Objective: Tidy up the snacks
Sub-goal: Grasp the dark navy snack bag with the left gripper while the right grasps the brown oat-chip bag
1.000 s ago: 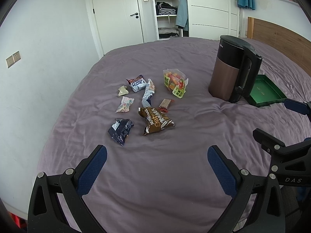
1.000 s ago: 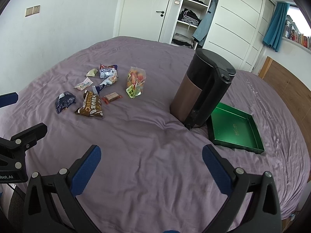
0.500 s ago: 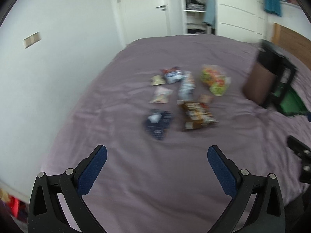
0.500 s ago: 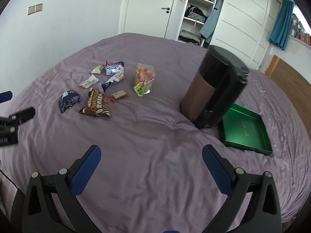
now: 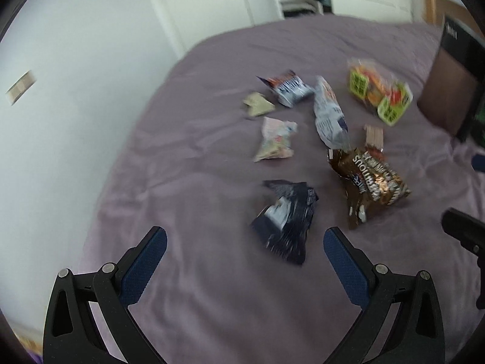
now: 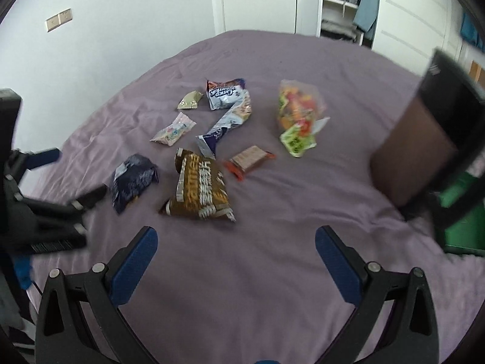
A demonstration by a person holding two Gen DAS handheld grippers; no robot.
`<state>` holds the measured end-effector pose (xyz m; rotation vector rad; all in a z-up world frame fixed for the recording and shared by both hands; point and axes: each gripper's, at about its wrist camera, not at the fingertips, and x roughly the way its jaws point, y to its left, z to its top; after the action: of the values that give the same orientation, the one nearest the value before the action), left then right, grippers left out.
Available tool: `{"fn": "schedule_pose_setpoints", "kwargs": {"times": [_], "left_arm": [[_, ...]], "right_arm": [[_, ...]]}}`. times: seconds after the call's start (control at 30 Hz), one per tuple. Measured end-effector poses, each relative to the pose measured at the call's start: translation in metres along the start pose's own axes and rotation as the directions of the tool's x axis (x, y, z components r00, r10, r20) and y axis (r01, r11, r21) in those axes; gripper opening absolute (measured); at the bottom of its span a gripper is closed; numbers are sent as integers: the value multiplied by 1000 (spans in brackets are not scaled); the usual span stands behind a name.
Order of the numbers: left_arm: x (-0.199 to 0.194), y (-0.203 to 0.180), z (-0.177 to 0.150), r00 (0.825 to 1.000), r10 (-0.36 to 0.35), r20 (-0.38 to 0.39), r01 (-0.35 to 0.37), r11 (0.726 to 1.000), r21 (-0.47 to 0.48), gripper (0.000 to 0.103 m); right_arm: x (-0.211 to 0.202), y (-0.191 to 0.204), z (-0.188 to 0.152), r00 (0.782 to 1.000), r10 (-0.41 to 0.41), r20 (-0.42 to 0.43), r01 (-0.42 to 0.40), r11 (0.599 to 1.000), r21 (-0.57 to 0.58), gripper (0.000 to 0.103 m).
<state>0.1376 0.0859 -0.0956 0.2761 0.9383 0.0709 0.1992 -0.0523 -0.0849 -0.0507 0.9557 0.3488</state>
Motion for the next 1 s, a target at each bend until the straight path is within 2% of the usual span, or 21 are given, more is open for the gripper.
{"fn": "schedule_pose_setpoints", "kwargs": {"times": [0.17,0.27,0.43,0.53,0.73,0.83,0.93,1.0], "left_arm": [[51,-2,17,995,-32,-93,33,999,6,102],[71,-1,23,984,-82,-156,83,997,1,102],[89,-8,29,963,-76,-257,92,995,49,102],[98,-5,36,942,-101,-319,120,992,39,102],[121,6,47,878,-191,-439,208,978,-9,102],[125,10,48,871,-209,-445,226,974,-16,102],[132,11,56,847,-206,-491,226,974,-20,102],[135,10,62,841,-197,-504,217,976,-20,102]], "right_arm": [[53,-6,16,994,63,-92,-59,997,40,103],[74,-11,21,983,90,-160,-79,994,79,103],[89,-10,32,962,148,-231,-118,983,140,103],[99,-6,41,945,183,-270,-141,976,169,103],[121,1,47,914,204,-352,-135,968,211,103],[128,5,48,905,197,-378,-122,969,214,103],[135,10,52,899,172,-403,-98,975,199,103],[138,12,54,892,177,-416,-101,975,198,103]]}}
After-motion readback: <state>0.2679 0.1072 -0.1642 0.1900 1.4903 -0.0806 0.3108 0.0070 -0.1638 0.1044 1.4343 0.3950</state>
